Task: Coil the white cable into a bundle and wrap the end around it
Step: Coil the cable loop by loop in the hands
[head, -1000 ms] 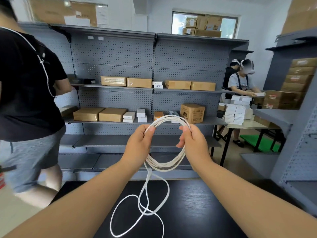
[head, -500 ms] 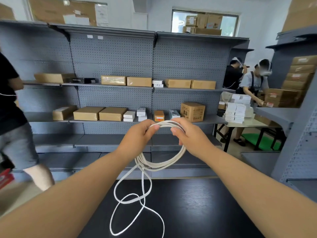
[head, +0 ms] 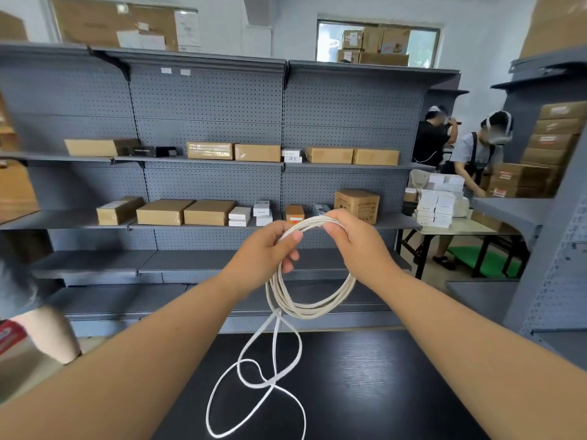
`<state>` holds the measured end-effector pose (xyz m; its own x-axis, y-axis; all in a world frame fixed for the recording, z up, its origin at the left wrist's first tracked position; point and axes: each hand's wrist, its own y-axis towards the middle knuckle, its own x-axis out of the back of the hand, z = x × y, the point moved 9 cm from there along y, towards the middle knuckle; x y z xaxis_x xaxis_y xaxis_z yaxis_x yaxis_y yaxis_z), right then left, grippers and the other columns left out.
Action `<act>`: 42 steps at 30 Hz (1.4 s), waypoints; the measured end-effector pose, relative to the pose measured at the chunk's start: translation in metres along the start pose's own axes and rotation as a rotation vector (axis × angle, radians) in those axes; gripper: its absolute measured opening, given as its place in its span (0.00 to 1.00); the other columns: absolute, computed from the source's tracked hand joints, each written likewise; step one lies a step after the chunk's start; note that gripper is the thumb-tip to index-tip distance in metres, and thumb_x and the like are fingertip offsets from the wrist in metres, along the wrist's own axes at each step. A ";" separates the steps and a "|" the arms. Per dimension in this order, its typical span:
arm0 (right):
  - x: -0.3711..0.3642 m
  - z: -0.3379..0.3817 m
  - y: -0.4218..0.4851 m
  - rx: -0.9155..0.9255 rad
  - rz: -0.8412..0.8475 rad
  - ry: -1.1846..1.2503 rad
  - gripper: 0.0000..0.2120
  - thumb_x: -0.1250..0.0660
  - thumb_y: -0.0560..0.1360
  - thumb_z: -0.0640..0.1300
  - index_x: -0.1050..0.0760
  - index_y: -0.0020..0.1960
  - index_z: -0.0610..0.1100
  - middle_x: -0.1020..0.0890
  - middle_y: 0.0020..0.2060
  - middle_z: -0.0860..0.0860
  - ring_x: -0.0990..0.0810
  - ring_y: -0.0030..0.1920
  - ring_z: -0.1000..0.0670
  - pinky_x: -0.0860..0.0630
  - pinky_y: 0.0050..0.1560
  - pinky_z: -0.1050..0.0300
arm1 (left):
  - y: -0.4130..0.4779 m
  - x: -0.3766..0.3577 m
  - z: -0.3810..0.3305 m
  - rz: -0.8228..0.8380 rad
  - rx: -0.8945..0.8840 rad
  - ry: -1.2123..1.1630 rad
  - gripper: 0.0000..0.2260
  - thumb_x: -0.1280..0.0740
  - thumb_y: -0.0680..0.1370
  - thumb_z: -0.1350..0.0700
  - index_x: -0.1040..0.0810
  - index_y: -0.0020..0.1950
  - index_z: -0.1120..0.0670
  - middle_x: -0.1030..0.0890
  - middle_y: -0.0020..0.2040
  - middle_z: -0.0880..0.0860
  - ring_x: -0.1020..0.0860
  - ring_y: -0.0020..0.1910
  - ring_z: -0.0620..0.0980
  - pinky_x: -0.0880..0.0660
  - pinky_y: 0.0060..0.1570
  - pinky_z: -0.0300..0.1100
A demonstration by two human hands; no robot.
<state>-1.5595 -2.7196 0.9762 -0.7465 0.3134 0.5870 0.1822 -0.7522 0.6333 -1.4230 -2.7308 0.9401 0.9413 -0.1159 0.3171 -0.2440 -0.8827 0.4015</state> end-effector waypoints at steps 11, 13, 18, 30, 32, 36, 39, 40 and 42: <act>0.058 -0.005 0.017 -0.040 -0.144 -0.048 0.11 0.44 0.80 0.44 0.26 0.56 0.41 0.23 0.43 0.50 0.27 0.44 0.50 0.41 0.37 0.60 | 0.005 -0.006 -0.002 0.148 0.122 0.117 0.09 0.33 0.76 0.58 0.24 0.47 0.43 0.21 0.46 0.48 0.22 0.50 0.47 0.24 0.56 0.44; 0.068 -0.004 0.021 -0.049 -0.159 -0.054 0.11 0.44 0.80 0.45 0.26 0.56 0.42 0.22 0.45 0.50 0.27 0.45 0.51 0.40 0.38 0.61 | 0.007 -0.002 -0.006 0.143 0.135 0.209 0.07 0.32 0.75 0.60 0.22 0.45 0.47 0.20 0.42 0.48 0.21 0.46 0.48 0.24 0.57 0.47; 0.079 0.002 0.024 -0.030 -0.129 -0.145 0.12 0.44 0.80 0.46 0.27 0.58 0.43 0.20 0.48 0.47 0.25 0.48 0.49 0.35 0.43 0.59 | 0.017 0.026 -0.035 -0.088 0.052 0.562 0.05 0.36 0.78 0.60 0.21 0.48 0.55 0.20 0.42 0.52 0.24 0.37 0.48 0.30 0.35 0.35; 0.058 0.004 0.007 -0.032 -0.095 -0.175 0.13 0.44 0.80 0.44 0.27 0.60 0.42 0.20 0.51 0.46 0.25 0.51 0.47 0.38 0.43 0.60 | -0.002 0.067 -0.077 -0.542 -0.315 1.005 0.11 0.34 0.71 0.72 0.21 0.50 0.63 0.26 0.40 0.60 0.26 0.35 0.62 0.34 0.38 0.46; 0.059 0.005 0.005 -0.037 -0.109 -0.169 0.13 0.44 0.80 0.44 0.27 0.60 0.42 0.20 0.51 0.46 0.25 0.51 0.47 0.37 0.43 0.60 | -0.009 0.062 -0.075 -0.496 -0.391 1.135 0.19 0.28 0.61 0.74 0.21 0.50 0.63 0.25 0.38 0.60 0.25 0.34 0.61 0.28 0.40 0.49; 0.055 0.006 0.001 -0.013 -0.051 -0.213 0.11 0.43 0.80 0.43 0.26 0.58 0.41 0.20 0.50 0.46 0.26 0.48 0.49 0.36 0.43 0.57 | -0.004 0.056 -0.047 -0.287 -0.323 1.357 0.23 0.23 0.51 0.71 0.22 0.43 0.59 0.27 0.36 0.56 0.25 0.32 0.57 0.27 0.40 0.46; 0.040 0.007 -0.002 -0.001 0.010 -0.212 0.11 0.42 0.80 0.44 0.26 0.58 0.42 0.20 0.49 0.45 0.24 0.50 0.46 0.34 0.44 0.56 | -0.003 0.068 -0.044 -0.369 -0.043 0.924 0.07 0.34 0.73 0.67 0.22 0.49 0.59 0.25 0.42 0.57 0.24 0.39 0.60 0.31 0.38 0.45; 0.037 0.006 -0.003 -0.011 0.005 -0.179 0.11 0.43 0.80 0.44 0.26 0.58 0.43 0.20 0.48 0.45 0.24 0.49 0.47 0.34 0.43 0.57 | -0.001 0.068 -0.047 -0.397 -0.016 0.785 0.06 0.37 0.78 0.62 0.21 0.50 0.58 0.24 0.41 0.56 0.25 0.38 0.57 0.33 0.34 0.43; 0.036 0.004 -0.004 -0.043 -0.015 -0.118 0.11 0.43 0.80 0.44 0.26 0.58 0.43 0.20 0.48 0.45 0.24 0.49 0.47 0.35 0.43 0.58 | 0.005 0.062 -0.044 -0.371 0.005 0.560 0.07 0.38 0.80 0.57 0.20 0.50 0.55 0.22 0.39 0.53 0.27 0.35 0.50 0.34 0.30 0.38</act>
<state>-1.5840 -2.7030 0.9971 -0.6679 0.3894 0.6343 0.1414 -0.7703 0.6218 -1.3762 -2.7220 0.9997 0.6989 0.4487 0.5570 0.0749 -0.8204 0.5669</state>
